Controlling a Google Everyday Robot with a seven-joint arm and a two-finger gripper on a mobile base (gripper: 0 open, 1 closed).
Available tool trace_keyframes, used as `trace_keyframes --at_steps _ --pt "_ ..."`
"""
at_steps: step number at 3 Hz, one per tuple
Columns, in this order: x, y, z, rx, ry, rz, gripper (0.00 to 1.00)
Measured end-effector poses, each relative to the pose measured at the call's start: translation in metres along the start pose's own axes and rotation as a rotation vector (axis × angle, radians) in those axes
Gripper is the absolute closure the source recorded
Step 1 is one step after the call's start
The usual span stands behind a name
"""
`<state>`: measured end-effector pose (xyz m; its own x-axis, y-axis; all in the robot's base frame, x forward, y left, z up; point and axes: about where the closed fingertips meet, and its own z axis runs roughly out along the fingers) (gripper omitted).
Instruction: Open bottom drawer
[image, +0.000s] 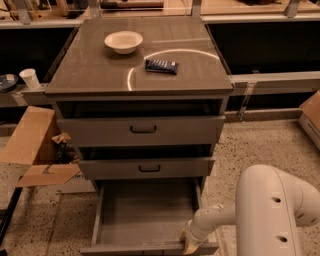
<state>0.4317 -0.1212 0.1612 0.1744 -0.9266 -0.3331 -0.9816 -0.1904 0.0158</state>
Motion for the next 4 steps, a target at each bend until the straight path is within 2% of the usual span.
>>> trace_keyframes --at_steps 2,3,4 --pt "0.0 0.0 0.0 0.0 0.0 0.0 0.5" --pt "-0.001 -0.004 -0.007 0.022 -0.004 -0.013 0.27" --pt "-0.001 -0.026 -0.035 0.104 -0.003 -0.054 0.0"
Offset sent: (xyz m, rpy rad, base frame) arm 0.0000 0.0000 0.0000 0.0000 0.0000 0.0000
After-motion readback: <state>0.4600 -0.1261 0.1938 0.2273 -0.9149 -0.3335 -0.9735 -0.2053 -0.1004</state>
